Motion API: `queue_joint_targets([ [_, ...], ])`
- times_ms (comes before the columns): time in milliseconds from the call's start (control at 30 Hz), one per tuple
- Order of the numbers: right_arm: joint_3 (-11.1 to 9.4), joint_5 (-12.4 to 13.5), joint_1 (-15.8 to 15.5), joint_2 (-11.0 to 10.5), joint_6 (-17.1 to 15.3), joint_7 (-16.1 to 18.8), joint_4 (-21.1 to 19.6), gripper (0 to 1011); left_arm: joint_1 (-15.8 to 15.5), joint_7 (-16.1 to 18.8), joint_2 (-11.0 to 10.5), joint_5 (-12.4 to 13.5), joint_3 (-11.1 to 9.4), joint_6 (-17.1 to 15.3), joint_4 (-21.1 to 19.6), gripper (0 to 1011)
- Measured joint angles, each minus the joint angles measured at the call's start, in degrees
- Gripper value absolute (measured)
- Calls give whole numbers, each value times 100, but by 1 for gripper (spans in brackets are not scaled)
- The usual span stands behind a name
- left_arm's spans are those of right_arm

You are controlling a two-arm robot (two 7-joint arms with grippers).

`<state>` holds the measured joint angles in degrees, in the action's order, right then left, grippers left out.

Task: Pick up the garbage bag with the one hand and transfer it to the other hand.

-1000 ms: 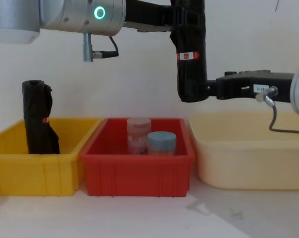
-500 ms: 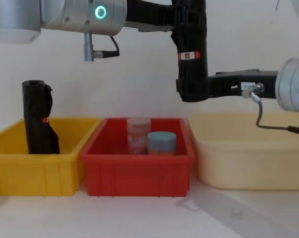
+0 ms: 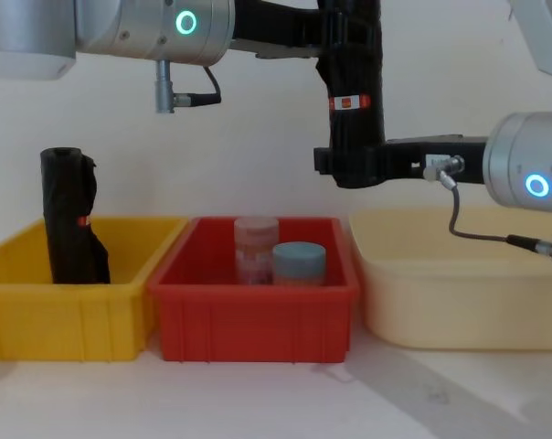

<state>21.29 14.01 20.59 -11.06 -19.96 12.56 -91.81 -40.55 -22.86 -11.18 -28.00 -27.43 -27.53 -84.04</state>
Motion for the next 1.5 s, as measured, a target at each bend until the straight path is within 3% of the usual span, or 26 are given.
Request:
queue_joint_targets([
  [700,-99,-18,233,308,-66,-62,307,1001,0,0,0,1,1,1,0,435],
  [1033,-110,-23,290,369,-91,-60,383,791,0,0,0,1,1,1,0,435],
  [1267,-115,-23,310,391,-103,-57,409,567,0,0,0,1,1,1,0,435],
  [1500,-118,-23,318,401,-108,-53,419,547,0,0,0,0,1,1,0,446],
])
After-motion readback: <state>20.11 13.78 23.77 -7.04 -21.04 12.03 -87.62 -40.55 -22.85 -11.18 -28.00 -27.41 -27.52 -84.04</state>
